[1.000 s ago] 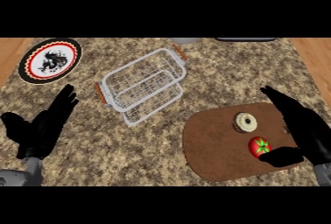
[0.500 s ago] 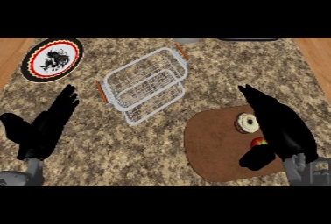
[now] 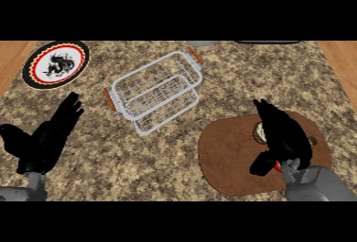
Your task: Pick the cupcake from the cutting board and place it in the tiered basket
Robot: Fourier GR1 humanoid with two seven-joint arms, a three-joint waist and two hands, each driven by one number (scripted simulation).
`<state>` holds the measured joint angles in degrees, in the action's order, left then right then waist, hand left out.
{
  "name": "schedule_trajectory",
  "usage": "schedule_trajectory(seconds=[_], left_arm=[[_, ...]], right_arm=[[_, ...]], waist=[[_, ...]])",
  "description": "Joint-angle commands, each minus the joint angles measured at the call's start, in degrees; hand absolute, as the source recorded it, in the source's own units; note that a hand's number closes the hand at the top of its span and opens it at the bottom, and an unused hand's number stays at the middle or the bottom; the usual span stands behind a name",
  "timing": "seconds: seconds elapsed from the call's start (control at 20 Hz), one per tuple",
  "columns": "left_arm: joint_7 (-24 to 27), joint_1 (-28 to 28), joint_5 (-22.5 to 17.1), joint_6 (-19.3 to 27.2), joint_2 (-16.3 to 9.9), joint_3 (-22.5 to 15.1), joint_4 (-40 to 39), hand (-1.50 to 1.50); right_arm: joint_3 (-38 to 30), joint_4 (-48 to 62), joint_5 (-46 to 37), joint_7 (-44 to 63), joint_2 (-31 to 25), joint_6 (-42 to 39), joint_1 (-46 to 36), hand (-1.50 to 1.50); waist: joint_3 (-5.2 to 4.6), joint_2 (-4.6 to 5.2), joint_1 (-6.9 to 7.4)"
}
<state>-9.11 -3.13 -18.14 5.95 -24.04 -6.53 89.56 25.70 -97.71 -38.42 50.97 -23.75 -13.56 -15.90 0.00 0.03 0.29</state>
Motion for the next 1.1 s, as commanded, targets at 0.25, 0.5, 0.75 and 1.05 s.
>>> schedule_trajectory(seconds=[0.25,0.5,0.75,1.05], left_arm=[[0.3,-2.7,3.2,-2.8,3.0,3.1,-3.8,0.0],[-1.8,-1.3,4.4,-3.6,4.6,4.8,-0.9,0.0],[-2.6,2.1,5.6,-4.4,6.1,4.1,2.7,0.0],[-5.6,-1.8,5.9,-4.6,4.5,6.4,2.6,0.0]], right_arm=[[-3.7,12.0,-10.2,-11.2,2.0,6.6,2.1,-1.5],[-5.9,13.8,-14.7,-12.9,4.8,7.2,1.6,-1.5],[-8.8,18.3,-14.0,-17.6,4.1,5.2,2.4,-1.5],[-4.8,14.7,-14.7,-13.9,5.5,-4.1,2.0,1.5]], waist=[[0.01,0.01,-0.19],[0.0,-0.03,-0.2],[0.01,-0.03,-0.07],[0.0,-0.09,-0.15]])
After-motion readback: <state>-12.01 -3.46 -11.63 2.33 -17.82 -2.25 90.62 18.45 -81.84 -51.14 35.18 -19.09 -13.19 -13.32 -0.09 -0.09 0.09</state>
